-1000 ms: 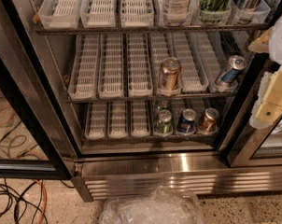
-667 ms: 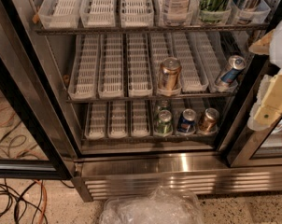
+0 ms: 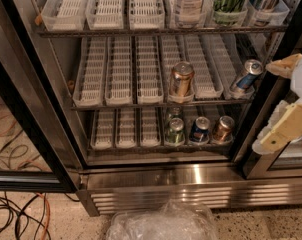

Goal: Pick orange can from bottom shelf of fridge

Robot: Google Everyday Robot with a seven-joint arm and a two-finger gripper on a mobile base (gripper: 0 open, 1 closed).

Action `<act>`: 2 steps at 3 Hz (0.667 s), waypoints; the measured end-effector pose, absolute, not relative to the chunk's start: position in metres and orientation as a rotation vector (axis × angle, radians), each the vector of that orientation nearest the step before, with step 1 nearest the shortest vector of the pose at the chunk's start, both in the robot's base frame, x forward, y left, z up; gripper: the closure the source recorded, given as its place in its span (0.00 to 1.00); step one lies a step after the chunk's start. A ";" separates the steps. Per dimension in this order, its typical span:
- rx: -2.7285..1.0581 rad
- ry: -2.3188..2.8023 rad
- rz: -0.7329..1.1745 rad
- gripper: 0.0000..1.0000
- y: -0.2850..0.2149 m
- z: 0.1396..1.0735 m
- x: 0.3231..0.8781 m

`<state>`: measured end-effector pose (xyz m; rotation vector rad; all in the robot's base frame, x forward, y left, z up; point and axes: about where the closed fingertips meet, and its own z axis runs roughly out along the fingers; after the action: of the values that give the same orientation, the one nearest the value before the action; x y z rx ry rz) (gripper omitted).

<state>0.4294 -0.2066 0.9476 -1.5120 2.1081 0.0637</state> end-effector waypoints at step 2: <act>-1.553 2.022 0.100 0.00 -0.177 0.916 0.424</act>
Offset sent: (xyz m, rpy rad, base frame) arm -0.0079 0.0507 -0.0504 0.0214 -0.0331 0.1277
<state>0.4244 -0.1765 0.9162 -1.5532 2.0221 0.1001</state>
